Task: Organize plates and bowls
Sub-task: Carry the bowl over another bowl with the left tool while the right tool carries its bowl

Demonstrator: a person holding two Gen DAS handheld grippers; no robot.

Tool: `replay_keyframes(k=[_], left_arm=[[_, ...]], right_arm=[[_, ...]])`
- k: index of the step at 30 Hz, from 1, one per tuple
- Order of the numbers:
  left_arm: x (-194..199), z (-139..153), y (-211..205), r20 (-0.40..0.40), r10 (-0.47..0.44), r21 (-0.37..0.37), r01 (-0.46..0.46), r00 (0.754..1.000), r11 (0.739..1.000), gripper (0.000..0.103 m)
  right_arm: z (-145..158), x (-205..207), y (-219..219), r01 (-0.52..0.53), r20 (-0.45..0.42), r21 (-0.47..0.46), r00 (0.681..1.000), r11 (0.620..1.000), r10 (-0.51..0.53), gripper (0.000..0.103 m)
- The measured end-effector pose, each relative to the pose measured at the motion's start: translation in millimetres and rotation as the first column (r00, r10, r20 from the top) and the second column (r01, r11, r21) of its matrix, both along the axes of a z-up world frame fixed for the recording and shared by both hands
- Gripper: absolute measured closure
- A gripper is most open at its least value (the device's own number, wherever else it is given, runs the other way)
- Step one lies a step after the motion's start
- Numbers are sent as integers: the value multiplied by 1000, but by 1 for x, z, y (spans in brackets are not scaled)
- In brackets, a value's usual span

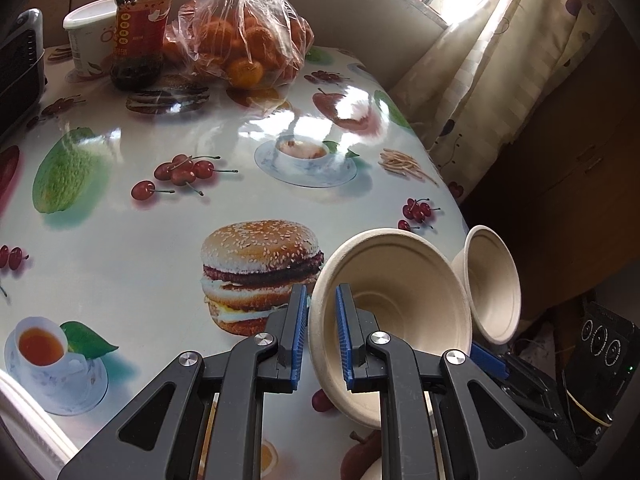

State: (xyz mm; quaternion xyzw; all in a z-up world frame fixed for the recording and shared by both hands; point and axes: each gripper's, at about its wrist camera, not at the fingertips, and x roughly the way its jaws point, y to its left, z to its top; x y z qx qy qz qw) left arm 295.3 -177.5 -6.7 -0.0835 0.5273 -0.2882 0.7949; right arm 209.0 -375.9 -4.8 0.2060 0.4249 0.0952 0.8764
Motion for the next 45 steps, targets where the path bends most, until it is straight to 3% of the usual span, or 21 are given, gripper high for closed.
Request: replay_keyframes(k=[21, 45], left_arm=[[-6, 4, 0, 6, -25, -20, 25, 1000, 999, 87], [-56, 52, 32, 104, -11, -90, 21, 994, 996, 87]], right_arm=[[-1, 2, -5, 26, 2, -16, 1000, 1000, -26, 75], [48, -44, 14, 0, 117, -43, 993, 999, 5, 75]])
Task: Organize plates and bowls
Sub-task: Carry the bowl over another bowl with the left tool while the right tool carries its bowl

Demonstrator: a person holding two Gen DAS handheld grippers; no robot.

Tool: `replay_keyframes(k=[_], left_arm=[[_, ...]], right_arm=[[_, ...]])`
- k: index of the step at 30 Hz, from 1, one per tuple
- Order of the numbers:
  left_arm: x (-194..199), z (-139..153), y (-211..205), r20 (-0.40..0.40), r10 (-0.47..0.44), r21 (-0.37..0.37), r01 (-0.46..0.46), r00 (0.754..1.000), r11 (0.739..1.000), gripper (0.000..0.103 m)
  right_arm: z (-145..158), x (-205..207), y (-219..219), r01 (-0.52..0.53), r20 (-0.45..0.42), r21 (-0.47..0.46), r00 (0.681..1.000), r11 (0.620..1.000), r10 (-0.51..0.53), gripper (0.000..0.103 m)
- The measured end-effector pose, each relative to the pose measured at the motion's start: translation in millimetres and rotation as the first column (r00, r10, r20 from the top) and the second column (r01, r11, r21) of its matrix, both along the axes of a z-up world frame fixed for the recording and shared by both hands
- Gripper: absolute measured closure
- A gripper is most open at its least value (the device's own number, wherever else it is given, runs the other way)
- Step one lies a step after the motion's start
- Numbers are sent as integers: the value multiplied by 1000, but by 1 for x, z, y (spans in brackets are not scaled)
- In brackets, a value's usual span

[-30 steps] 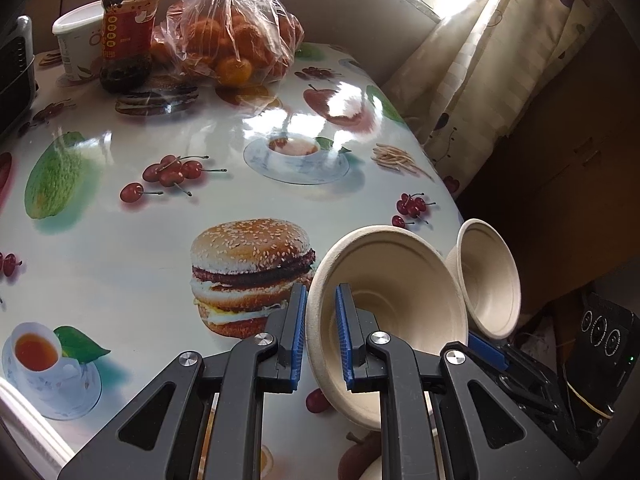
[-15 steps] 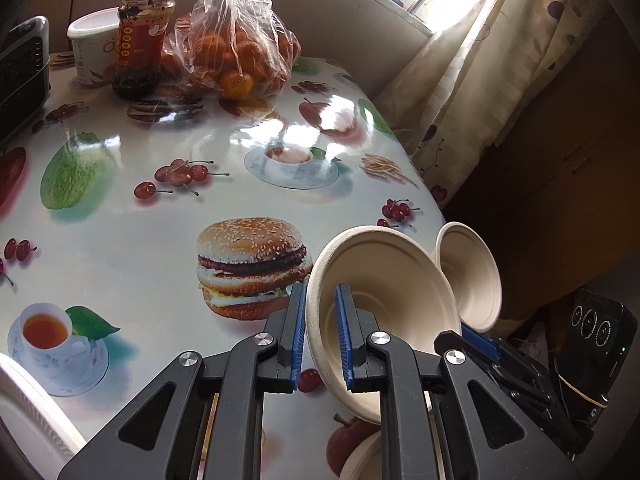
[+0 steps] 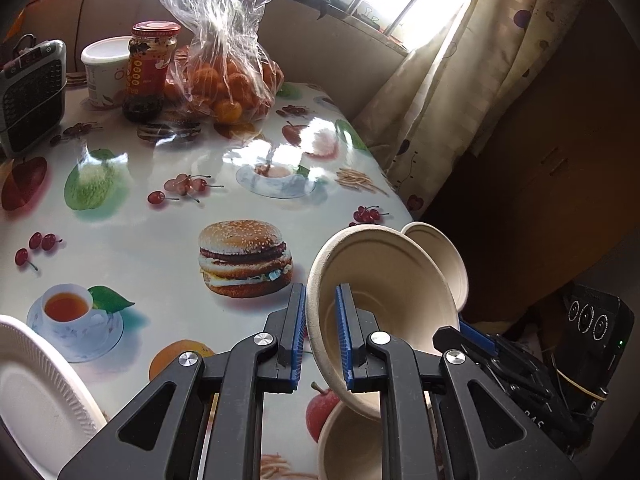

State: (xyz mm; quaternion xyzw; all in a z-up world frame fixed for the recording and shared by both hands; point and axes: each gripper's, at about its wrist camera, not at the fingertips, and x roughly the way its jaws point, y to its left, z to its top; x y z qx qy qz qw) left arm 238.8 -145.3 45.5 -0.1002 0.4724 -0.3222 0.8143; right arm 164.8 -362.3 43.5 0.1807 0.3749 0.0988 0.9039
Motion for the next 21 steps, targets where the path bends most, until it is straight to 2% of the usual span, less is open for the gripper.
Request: replay_keyframes(k=[8, 21], left_arm=[[-25, 10, 10, 26, -1, -21, 1, 1000, 1000, 87], [-61, 1, 17, 16, -20, -23, 20, 1000, 1000, 87]], right_arm=[[11, -27, 9, -8, 33, -18, 999, 1000, 9, 75], [9, -64, 16, -6, 39, -32, 999, 999, 7, 75]])
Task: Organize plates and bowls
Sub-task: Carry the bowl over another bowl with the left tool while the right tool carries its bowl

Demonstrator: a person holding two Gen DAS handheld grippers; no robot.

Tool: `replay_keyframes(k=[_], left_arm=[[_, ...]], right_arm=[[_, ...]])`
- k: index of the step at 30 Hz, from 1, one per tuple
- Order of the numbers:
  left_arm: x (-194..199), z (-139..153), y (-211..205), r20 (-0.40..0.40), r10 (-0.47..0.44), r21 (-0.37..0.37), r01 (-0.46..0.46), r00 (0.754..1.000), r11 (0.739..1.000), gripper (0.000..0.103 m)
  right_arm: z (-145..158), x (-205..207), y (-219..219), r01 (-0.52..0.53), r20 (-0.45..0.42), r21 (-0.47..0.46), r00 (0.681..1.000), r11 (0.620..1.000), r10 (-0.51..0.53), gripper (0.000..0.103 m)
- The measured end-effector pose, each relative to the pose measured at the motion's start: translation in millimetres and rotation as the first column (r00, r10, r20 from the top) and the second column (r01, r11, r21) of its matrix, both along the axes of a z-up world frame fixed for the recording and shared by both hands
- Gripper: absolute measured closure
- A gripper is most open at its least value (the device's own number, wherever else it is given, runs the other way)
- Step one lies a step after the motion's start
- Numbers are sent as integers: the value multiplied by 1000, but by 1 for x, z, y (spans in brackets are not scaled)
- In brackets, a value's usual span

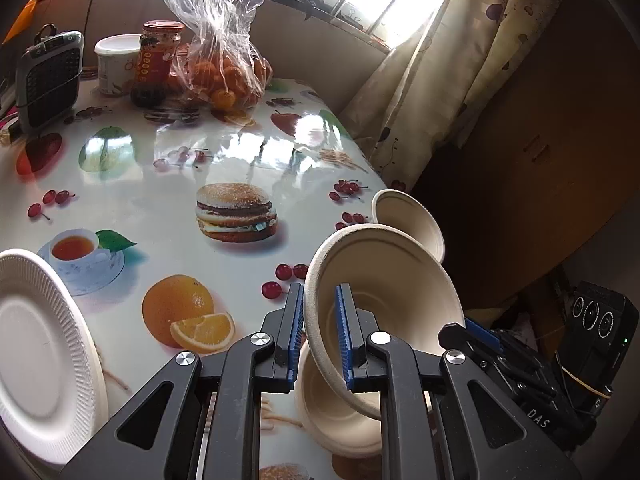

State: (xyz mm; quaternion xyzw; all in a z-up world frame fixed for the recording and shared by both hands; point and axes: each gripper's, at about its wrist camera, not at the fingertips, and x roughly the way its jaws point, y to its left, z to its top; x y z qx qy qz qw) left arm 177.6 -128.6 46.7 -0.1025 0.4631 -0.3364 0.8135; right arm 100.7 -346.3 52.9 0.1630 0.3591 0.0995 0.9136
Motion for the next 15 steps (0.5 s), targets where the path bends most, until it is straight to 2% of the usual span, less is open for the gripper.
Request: replay_keyframes(k=[15], left_arm=[[-29, -12, 0, -14, -16, 10, 16, 1000, 1000, 87]], right_arm=[[-14, -31, -1, 13, -17, 4, 1000, 1000, -13, 75]])
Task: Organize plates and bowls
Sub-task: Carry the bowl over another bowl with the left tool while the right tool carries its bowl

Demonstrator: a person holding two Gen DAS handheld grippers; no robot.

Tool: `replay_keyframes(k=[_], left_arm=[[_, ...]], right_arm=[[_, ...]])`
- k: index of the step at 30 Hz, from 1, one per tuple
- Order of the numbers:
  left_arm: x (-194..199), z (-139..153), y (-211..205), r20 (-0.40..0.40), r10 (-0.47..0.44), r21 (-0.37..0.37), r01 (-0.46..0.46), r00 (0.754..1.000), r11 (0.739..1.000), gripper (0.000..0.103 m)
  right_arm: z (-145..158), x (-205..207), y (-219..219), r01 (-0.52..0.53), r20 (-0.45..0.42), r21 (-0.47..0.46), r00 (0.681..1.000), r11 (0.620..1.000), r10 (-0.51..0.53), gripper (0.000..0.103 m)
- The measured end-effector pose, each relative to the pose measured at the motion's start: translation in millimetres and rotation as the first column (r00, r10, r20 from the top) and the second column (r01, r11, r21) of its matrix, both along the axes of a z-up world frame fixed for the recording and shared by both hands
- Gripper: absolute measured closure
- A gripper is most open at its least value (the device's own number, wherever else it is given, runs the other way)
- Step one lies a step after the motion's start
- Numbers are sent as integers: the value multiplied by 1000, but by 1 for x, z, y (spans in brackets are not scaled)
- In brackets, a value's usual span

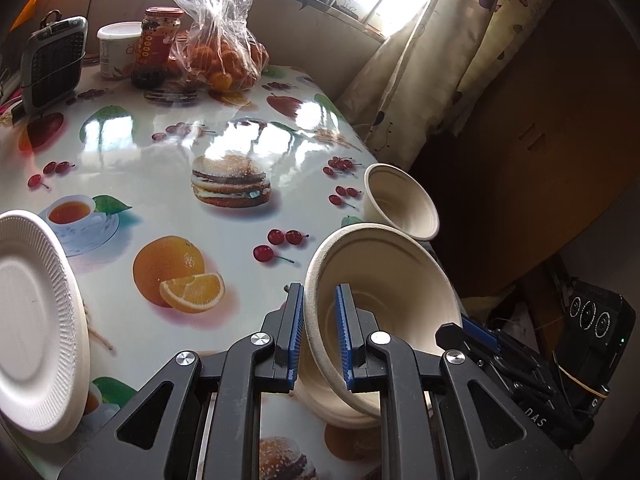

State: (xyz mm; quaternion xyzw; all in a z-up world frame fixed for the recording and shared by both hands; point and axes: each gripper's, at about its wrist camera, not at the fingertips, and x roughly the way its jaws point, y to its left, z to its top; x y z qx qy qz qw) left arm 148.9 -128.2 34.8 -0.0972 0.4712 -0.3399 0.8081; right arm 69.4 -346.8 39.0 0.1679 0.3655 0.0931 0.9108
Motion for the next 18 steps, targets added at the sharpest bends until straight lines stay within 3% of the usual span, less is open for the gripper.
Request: replay_keyframes(k=[18], left_arm=[[-11, -21, -9, -34, -8, 36, 9, 999, 999, 87]], right_arm=[[-23, -12, -2, 20, -42, -8, 999, 1000, -20, 75]])
